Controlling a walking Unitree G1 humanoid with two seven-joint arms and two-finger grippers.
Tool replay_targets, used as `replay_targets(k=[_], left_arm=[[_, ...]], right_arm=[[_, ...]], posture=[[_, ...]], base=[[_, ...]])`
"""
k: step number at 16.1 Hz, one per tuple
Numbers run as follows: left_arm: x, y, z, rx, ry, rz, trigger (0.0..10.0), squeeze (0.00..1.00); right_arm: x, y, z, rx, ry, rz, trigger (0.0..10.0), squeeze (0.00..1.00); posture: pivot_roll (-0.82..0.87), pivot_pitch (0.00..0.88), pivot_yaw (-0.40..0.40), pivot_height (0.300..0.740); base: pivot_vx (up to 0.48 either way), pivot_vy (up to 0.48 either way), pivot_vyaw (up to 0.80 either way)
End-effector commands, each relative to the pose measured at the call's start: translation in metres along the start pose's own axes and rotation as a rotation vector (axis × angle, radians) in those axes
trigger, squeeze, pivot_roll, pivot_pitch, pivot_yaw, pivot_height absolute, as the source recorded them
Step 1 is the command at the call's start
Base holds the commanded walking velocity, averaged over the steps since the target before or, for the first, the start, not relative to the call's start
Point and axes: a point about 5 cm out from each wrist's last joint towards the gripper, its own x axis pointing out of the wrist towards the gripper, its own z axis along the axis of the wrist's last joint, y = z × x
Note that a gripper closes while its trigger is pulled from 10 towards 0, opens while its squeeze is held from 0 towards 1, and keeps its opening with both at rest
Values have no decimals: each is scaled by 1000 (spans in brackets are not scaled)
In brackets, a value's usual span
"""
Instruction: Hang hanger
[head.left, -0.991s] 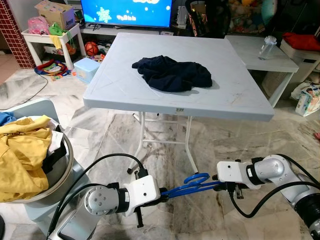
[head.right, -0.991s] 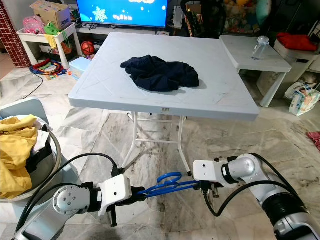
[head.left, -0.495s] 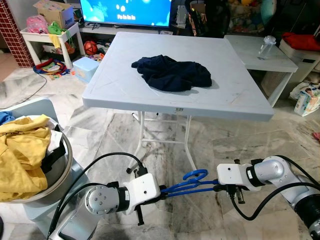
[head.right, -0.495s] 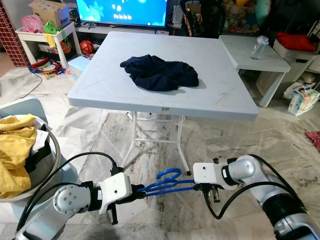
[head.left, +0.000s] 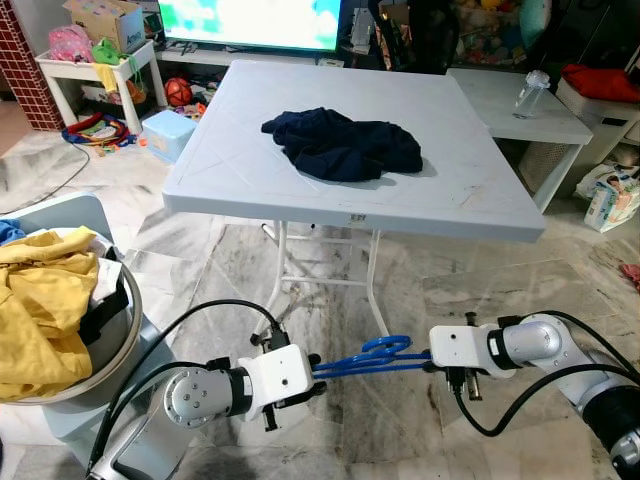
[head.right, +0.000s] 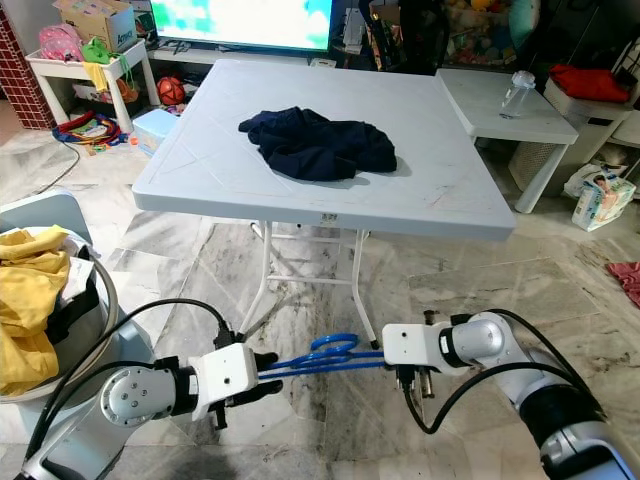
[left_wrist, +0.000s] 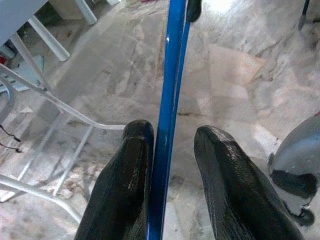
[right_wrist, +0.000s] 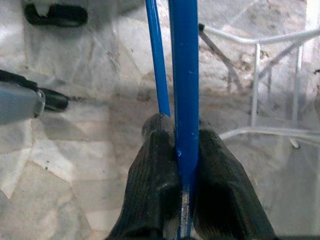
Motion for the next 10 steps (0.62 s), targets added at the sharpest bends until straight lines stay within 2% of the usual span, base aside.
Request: replay_targets(k=[1, 3, 5, 6, 7, 8, 10], left_arm=[[0, 2, 1, 52, 13, 2, 10000, 1000], [-3, 18, -2, 111, 37, 137, 10000, 1000], [-14, 40, -6, 183, 61, 324, 10000, 1000], [-15, 42, -6, 185, 56, 341, 10000, 1000], [-22, 51, -2, 114, 5, 478, 10000, 1000], [-25, 53, 1, 54, -36, 554, 10000, 1000], [-28, 50, 9, -68, -134, 707, 10000, 1000]], right_arm=[[-6, -8, -4, -12, 39, -43, 0, 0], [-7, -14, -2, -11, -1, -99, 0, 0], [-5, -19, -4, -27, 30, -168, 0, 0], [-5, -21, -3, -33, 32, -186, 0, 0], [-5, -26, -7, -23, 63, -258, 0, 0], [-6, -26, -10, 4, 73, -279, 0, 0], [-7, -23, -12, 106, 2, -352, 0, 0]], posture=[[113, 36, -121, 740], [113, 34, -125, 740], [112, 35, -130, 740], [112, 35, -130, 740], [112, 38, -132, 740], [112, 37, -134, 740], [122, 32, -151, 740]], base=[[0, 0, 0], [0, 0, 0], [0, 0, 0], [0, 0, 0], [0, 0, 0], [0, 0, 0], [0, 0, 0]])
